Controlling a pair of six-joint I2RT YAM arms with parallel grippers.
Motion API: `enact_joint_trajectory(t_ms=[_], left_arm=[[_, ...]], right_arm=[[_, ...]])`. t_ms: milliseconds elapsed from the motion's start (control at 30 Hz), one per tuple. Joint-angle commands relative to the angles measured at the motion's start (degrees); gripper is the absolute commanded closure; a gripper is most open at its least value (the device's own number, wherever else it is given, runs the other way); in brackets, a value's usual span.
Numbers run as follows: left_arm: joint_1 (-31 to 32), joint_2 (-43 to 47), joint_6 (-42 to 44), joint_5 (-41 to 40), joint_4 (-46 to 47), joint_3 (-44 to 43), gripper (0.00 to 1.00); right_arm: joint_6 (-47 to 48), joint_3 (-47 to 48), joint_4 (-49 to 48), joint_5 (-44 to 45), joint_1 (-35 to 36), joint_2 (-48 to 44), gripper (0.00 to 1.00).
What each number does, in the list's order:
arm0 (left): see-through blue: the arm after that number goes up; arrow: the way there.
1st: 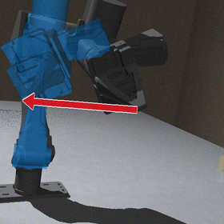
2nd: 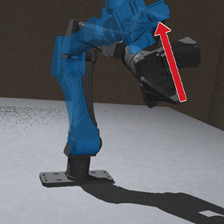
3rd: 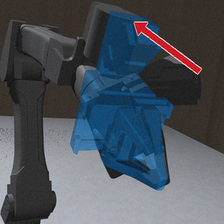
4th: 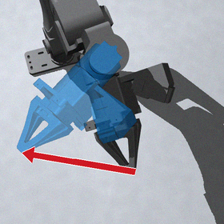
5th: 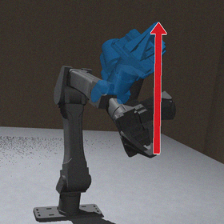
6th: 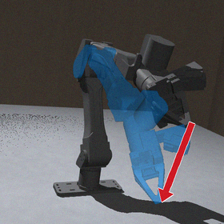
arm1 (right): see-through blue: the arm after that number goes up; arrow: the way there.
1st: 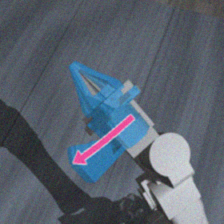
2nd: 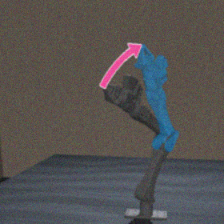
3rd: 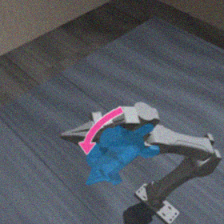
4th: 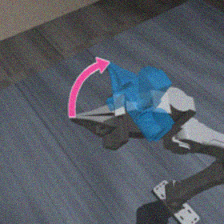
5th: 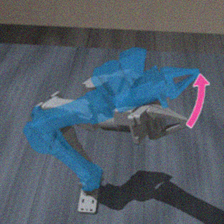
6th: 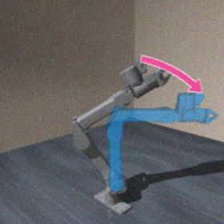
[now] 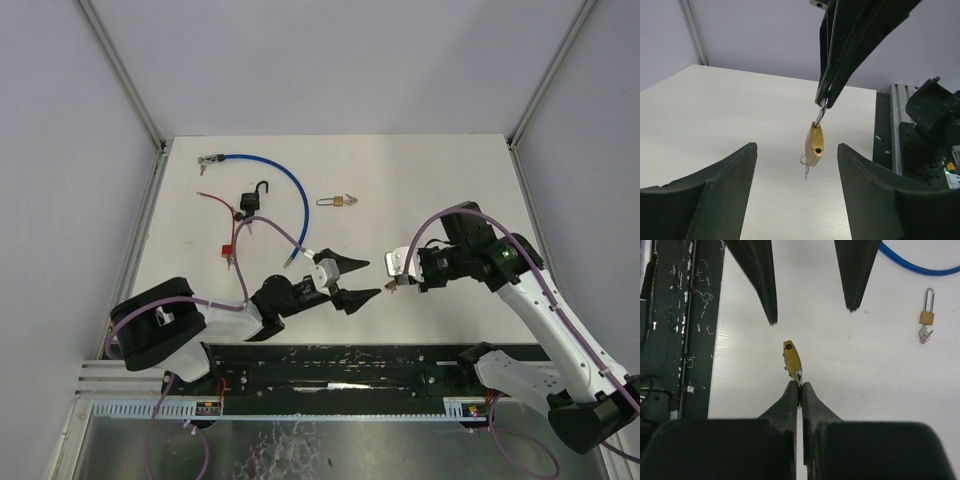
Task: Lock with the key
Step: Lock the lock.
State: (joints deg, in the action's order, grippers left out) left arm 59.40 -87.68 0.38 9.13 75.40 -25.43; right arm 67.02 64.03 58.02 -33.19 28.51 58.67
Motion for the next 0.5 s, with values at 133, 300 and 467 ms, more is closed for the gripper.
enact_joint_trajectory(t_ms=[133, 300, 467], left_arm=[[-4.3, 7.9, -3.3, 10.3, 9.5, 9.1, 0.32], [-5.7, 9.7, 0.3, 13.7, 2.6, 7.8, 0.29], [-5.7, 7.5, 2.3, 17.7, 1.5, 3.8, 0.28]], right_arm=[[6.0, -4.7, -0.1, -19.1, -6.9, -6.9, 1.0], [12.2, -3.5, 3.0, -23.1, -7.1, -6.1, 1.0], [18.6, 0.6, 7.6, -29.5, -7.1, -1.3, 1.0]])
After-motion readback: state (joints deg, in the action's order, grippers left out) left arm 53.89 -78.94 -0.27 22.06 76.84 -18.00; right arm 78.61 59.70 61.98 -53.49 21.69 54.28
